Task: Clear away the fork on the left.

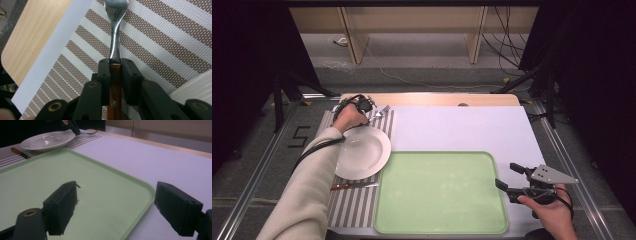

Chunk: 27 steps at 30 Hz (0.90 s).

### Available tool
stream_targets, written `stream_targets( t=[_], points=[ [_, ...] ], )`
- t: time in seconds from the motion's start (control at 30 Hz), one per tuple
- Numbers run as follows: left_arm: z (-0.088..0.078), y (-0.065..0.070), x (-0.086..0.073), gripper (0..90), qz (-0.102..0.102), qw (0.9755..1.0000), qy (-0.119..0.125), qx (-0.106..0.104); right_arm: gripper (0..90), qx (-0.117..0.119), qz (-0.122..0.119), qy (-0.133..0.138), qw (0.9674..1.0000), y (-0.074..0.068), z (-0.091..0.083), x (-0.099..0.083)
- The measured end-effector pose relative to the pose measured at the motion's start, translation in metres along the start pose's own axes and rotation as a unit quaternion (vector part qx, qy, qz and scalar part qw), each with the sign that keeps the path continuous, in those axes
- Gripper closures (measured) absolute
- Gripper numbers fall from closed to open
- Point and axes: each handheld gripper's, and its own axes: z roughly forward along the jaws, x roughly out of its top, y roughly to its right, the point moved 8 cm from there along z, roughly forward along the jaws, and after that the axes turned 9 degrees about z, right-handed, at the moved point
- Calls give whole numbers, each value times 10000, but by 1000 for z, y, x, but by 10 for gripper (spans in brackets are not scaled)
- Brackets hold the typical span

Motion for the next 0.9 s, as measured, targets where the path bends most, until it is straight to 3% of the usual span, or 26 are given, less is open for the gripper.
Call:
stream_targets(
  t=[0.47,0.9],
  points=[
    [-10,-8,5,772,-30,9996,128,231,196,-7,0,7,10000,0,0,0],
    [-21,-10,10,772,-18,9992,228,320,196,-14,0,-1,10000,0,0,0]
  ],
)
